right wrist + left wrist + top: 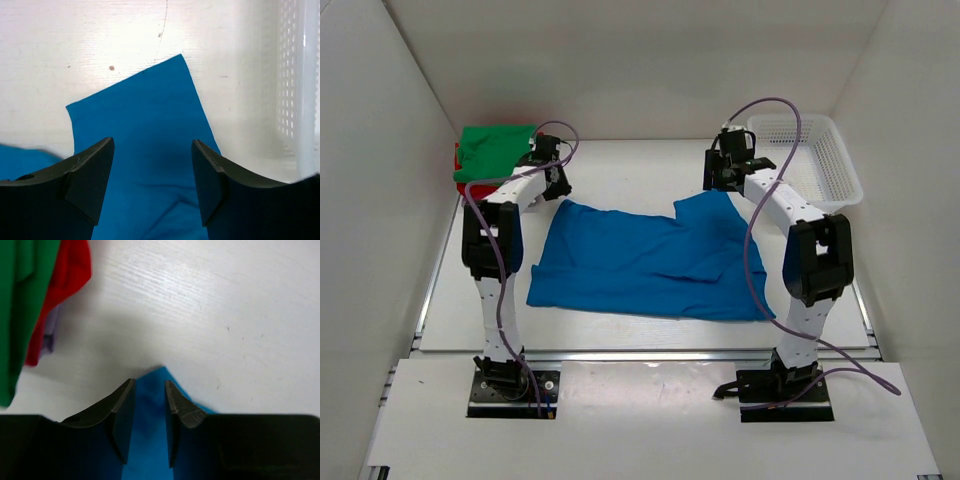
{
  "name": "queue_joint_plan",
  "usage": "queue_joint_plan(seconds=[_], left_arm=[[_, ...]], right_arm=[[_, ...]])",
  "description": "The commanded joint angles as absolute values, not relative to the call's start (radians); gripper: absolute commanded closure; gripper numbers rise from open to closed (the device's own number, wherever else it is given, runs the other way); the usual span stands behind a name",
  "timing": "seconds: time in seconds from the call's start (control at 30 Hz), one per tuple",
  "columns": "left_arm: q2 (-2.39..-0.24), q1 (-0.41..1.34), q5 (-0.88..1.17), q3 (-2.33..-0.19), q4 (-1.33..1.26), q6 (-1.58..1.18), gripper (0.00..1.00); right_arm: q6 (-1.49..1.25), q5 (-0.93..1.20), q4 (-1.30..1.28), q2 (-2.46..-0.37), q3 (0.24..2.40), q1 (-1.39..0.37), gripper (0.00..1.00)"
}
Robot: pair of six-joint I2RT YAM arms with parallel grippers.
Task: Fold and stack the t-shirts
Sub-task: Grap the side of the flattened tshirt furthest away from the robot with both arms
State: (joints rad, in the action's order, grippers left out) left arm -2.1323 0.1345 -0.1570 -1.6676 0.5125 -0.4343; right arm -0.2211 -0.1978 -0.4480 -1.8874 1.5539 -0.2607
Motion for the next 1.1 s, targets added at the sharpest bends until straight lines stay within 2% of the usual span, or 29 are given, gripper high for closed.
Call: queue_joint_plan(seconds=[0.0, 0.3, 0.37, 0.57, 0.6, 0.7, 0.73, 1.07], left_arm=[[-2.181, 0.143, -0.192, -1.764, 0.558, -0.440, 0.59], [-2.252, 0.143, -0.181, -1.809, 0.592, -0.443, 0.57], [-2.241, 0.135, -0.172, -1.786, 0.581, -0.449, 0.60], [-2.217, 0.106, -0.089, -1.750, 0.580, -0.463, 0.54], [-2.211, 0.103, -0.083, -1.750, 0.578, -0.466, 0.56], [-2.215, 0.107, -0.084, -1.743, 0.580, -0.468, 0.93], [-2.214, 0.104, -0.074, -1.735, 0.571, -0.472, 1.00], [-2.115, 0.086, -0.063, -1.634, 0.526, -0.502, 1.00]], right_arm=[[-0.193, -0.225, -0.420, -1.946, 1.626, -0.262, 0.39], [-0.181, -0.225, -0.460, -2.075, 1.765, -0.258, 0.39], [-0.176, -0.230, -0.459, -2.092, 1.782, -0.249, 0.38], [-0.178, -0.216, -0.491, -2.152, 1.824, -0.242, 0.37], [-0.181, -0.216, -0.486, -2.152, 1.822, -0.232, 0.38], [-0.176, -0.204, -0.497, -2.189, 1.862, -0.226, 0.37], [-0.173, -0.206, -0.523, -2.216, 1.900, -0.225, 0.35], [-0.264, -0.310, -0.754, -2.471, 2.285, -0.233, 0.33]])
